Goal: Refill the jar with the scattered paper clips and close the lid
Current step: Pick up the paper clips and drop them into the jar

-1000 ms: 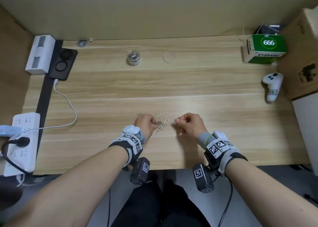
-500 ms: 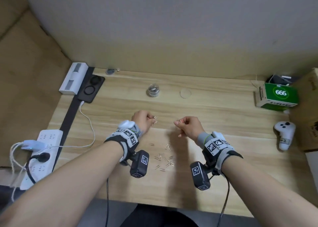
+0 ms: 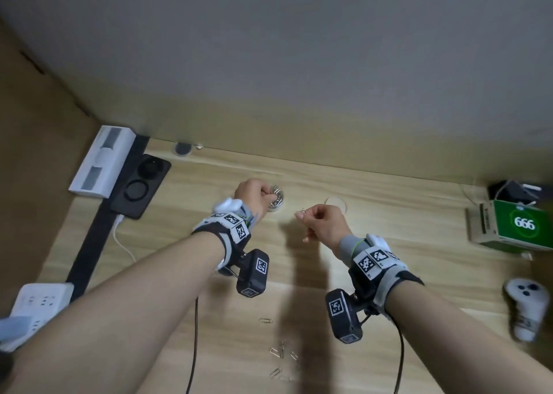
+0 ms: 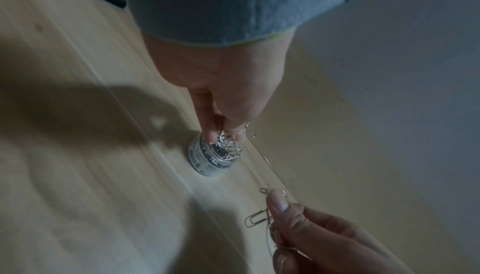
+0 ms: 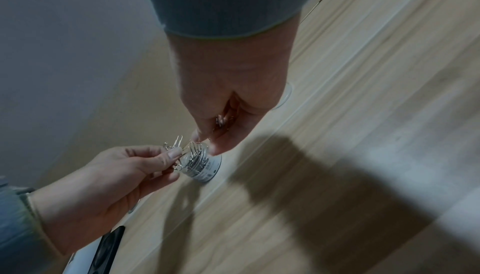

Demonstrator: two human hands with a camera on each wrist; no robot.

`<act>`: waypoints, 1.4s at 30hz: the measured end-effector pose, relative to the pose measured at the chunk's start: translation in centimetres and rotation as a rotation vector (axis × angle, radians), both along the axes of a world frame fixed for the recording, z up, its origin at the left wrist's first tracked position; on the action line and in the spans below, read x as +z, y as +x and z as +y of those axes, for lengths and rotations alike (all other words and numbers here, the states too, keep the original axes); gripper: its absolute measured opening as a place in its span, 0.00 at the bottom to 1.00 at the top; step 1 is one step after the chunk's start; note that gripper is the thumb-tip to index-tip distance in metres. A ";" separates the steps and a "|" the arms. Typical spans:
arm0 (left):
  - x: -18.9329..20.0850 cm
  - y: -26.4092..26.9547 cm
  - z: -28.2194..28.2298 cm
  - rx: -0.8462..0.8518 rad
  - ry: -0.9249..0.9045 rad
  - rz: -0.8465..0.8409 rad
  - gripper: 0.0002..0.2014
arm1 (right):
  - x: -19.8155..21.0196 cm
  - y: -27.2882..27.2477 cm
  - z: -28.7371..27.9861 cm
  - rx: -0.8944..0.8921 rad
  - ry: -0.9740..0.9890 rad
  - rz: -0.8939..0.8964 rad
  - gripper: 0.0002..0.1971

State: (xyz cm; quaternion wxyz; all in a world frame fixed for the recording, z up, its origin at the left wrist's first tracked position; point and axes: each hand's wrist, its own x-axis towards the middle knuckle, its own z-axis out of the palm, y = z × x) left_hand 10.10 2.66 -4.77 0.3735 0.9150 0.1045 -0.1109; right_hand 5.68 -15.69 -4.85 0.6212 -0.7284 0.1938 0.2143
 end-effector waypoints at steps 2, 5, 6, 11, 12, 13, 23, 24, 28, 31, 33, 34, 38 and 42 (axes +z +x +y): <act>-0.9 1.0 -0.1 -0.010 0.002 -0.003 0.06 | -0.8 0.8 0.4 -0.007 0.001 0.012 0.14; -1.4 1.5 0.0 -0.010 -0.009 -0.005 0.05 | -1.4 1.2 0.8 -0.009 0.001 0.021 0.14; -1.6 1.7 0.1 -0.016 -0.014 -0.005 0.05 | -1.5 1.5 1.0 -0.004 -0.002 0.022 0.14; -2.1 1.4 0.9 -0.047 -0.088 0.010 0.10 | -1.5 2.8 2.2 0.026 -0.010 0.007 0.13; -2.2 1.4 1.1 -0.033 -0.126 0.000 0.12 | -1.4 3.2 2.5 0.029 -0.016 -0.001 0.13; -2.3 1.3 1.4 -0.015 -0.164 -0.014 0.13 | -1.4 3.7 2.8 0.035 -0.031 -0.011 0.13; -2.0 0.8 3.4 0.171 -0.464 0.008 0.12 | -1.4 6.3 5.3 0.091 -0.217 -0.083 0.13; -2.0 0.8 3.1 0.179 -0.466 0.002 0.12 | -1.3 6.4 5.2 0.099 -0.233 -0.085 0.13; -1.9 0.6 2.9 0.234 -0.454 -0.073 0.10 | -1.0 6.9 5.3 0.155 -0.309 -0.116 0.10; -2.0 0.1 4.2 0.260 -0.431 -0.068 0.09 | -1.3 7.3 5.8 0.201 -0.362 -0.152 0.07; -2.0 -0.6 5.4 0.257 -0.415 -0.058 0.08 | -1.4 7.4 6.5 0.212 -0.365 -0.155 0.03; -2.2 -0.9 5.8 0.257 -0.411 -0.050 0.08 | -1.3 7.3 6.6 0.215 -0.367 -0.151 0.01; -2.1 -2.4 6.8 0.276 -0.400 -0.032 0.08 | -0.4 6.9 7.1 0.203 -0.371 -0.141 0.09; -1.8 -3.7 7.1 0.261 -0.404 -0.034 0.08 | -0.3 6.5 7.0 0.152 -0.302 -0.135 0.16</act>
